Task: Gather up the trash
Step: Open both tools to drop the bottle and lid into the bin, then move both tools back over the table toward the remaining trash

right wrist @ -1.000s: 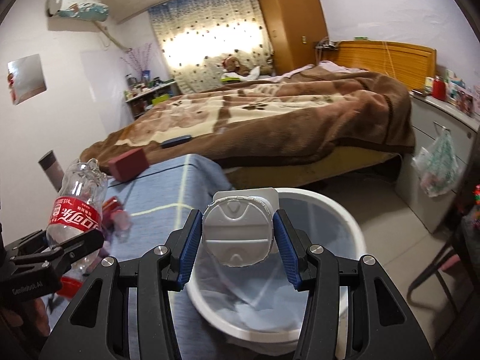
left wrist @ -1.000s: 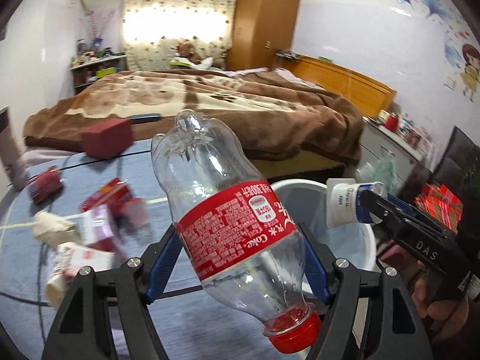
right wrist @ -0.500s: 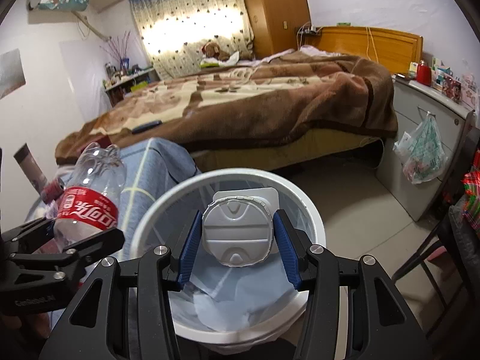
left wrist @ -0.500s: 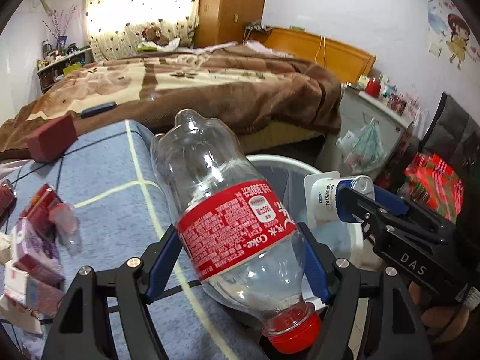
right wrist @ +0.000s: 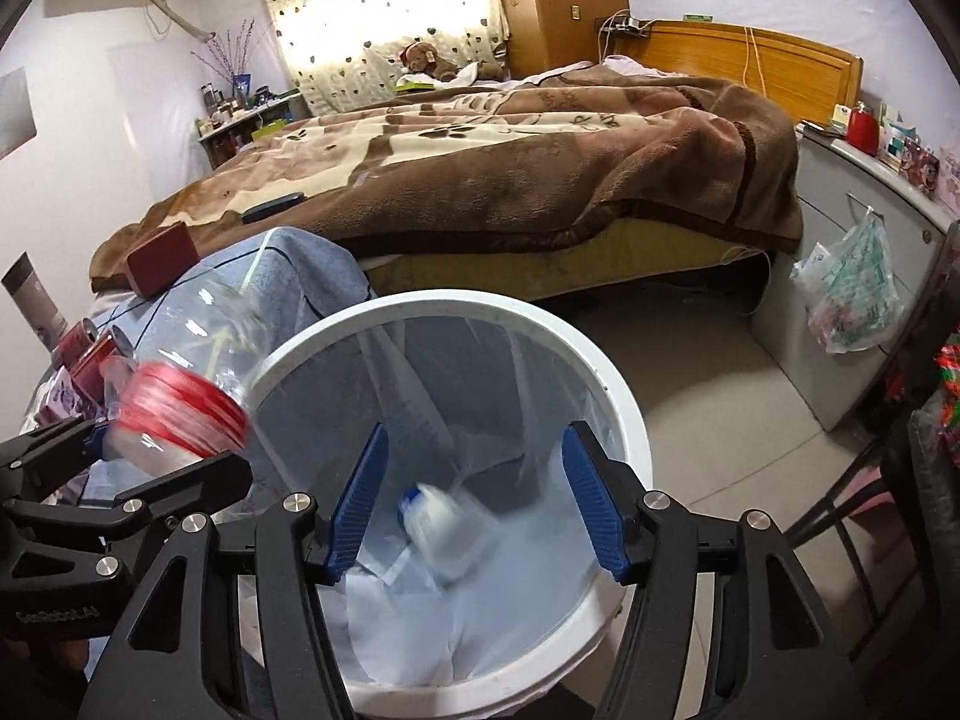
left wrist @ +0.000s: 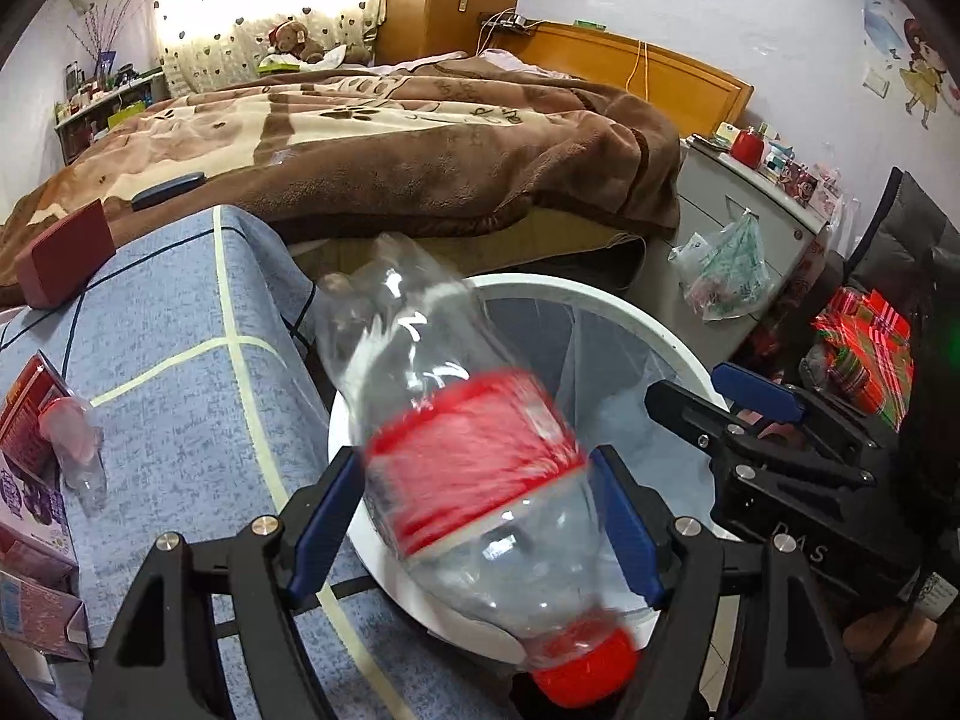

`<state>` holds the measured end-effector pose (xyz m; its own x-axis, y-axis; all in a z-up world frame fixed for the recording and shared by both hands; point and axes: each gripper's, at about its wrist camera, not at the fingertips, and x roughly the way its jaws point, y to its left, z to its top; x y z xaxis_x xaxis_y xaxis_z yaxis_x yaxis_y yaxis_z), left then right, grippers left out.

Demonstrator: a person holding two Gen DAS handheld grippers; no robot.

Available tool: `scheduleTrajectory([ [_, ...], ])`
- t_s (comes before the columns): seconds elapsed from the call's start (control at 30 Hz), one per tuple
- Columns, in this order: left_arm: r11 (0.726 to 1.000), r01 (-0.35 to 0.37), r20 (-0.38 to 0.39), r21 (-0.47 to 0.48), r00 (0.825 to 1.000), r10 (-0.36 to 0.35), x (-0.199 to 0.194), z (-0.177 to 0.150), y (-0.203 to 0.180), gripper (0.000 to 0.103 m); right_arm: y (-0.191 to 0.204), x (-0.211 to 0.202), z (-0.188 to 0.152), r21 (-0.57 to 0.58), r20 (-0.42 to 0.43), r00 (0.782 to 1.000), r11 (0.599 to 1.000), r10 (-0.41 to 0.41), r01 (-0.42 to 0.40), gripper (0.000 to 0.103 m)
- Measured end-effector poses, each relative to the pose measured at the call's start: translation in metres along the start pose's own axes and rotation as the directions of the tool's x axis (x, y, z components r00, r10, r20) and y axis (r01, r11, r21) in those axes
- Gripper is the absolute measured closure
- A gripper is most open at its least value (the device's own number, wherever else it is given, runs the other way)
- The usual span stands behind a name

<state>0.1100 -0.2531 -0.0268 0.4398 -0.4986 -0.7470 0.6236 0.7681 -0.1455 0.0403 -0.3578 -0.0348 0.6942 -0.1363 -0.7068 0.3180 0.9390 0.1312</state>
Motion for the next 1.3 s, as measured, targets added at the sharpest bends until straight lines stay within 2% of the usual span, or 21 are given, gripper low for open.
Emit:
scheduleTrajectory([
  [0.07, 1.000, -0.005, 0.001, -0.005, 1.000, 0.005, 0.001, 0.001, 0.002, 0.018, 0.000, 0.000, 0.000, 0.005, -0.001, 1.000, 1.000, -0.001, 0.001, 0.041],
  [0.37, 1.000, -0.005, 0.023, -0.020, 1.000, 0.006, -0.011, -0.002, 0.006, 0.018, 0.002, -0.010, 0.000, 0.016, 0.027, 1.000, 1.000, -0.009, 0.009, 0.041],
  [0.73, 0.997, -0.030, 0.091, -0.066, 0.995, 0.036, -0.051, -0.015, 0.027, 0.018, 0.022, -0.026, -0.001, 0.004, 0.079, 0.997, 1.000, 0.028, -0.028, 0.041],
  [0.97, 0.988, -0.091, 0.132, -0.124, 0.985, 0.107, -0.082, -0.034, 0.053, 0.018, 0.043, -0.037, -0.004, -0.032, 0.118, 0.990, 0.996, 0.082, -0.078, 0.041],
  [1.13, 0.972, -0.147, 0.158, -0.181, 0.972, 0.176, -0.107, -0.052, 0.080, 0.018, 0.061, -0.041, -0.005, -0.068, 0.134, 0.983, 0.990, 0.128, -0.120, 0.041],
  [1.3, 0.948, -0.207, 0.179, -0.243, 0.951, 0.253, -0.133, -0.070, 0.109, 0.018, 0.082, -0.042, -0.010, -0.098, 0.141, 0.975, 0.983, 0.170, -0.157, 0.041],
])
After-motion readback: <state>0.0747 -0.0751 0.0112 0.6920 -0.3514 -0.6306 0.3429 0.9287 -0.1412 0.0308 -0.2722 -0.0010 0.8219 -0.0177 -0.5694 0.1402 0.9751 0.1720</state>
